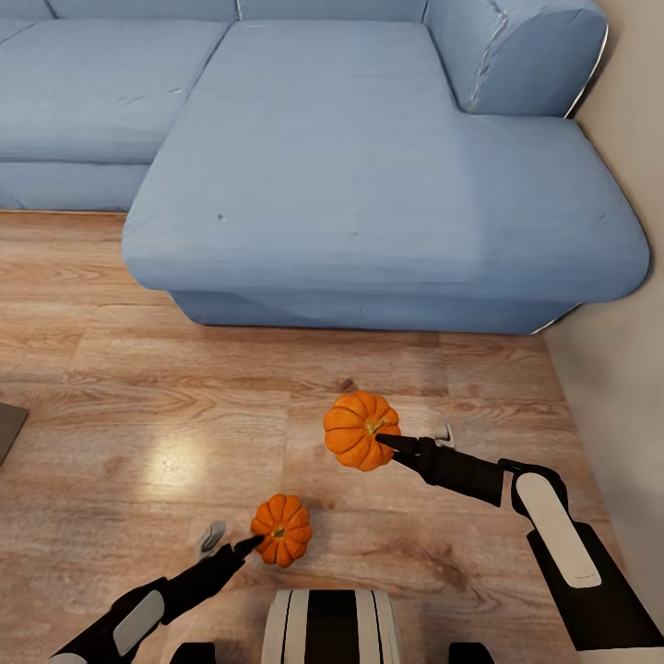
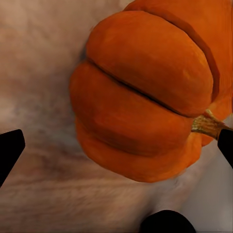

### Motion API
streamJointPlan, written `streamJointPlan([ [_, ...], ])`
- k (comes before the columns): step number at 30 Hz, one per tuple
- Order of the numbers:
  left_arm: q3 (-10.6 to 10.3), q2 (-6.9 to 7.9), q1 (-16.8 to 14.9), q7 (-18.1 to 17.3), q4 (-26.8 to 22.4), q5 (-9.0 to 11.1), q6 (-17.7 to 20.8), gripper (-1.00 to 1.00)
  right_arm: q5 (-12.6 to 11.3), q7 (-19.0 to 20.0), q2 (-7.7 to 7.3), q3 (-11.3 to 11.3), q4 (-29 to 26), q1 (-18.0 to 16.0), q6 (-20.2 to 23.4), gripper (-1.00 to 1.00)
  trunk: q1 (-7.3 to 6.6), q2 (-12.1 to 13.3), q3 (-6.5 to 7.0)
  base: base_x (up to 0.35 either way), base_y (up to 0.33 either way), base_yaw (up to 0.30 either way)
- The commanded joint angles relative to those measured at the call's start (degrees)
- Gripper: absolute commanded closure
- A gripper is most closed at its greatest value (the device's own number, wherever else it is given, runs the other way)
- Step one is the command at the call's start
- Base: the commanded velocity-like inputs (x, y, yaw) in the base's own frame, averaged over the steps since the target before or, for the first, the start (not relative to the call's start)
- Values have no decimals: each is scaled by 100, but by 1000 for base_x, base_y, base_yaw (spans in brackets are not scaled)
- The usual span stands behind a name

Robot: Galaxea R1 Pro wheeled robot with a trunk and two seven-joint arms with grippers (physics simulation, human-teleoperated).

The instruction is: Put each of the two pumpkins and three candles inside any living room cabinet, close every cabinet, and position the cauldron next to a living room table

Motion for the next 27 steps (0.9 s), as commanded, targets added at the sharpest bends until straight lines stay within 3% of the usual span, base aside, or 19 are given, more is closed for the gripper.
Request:
streamJointPlan([
  [1, -46, 4, -2, -6, -27, 60, 49, -100, 51, 55, -3, 3, 0, -3, 9, 100, -1, -1, -3, 0, 0, 0],
  [27, -166, 73, -2, -172, -268, 59, -145, -100, 51, 55, -3, 4, 0, -3, 9, 100, -1, -1, -3, 0, 0, 0],
])
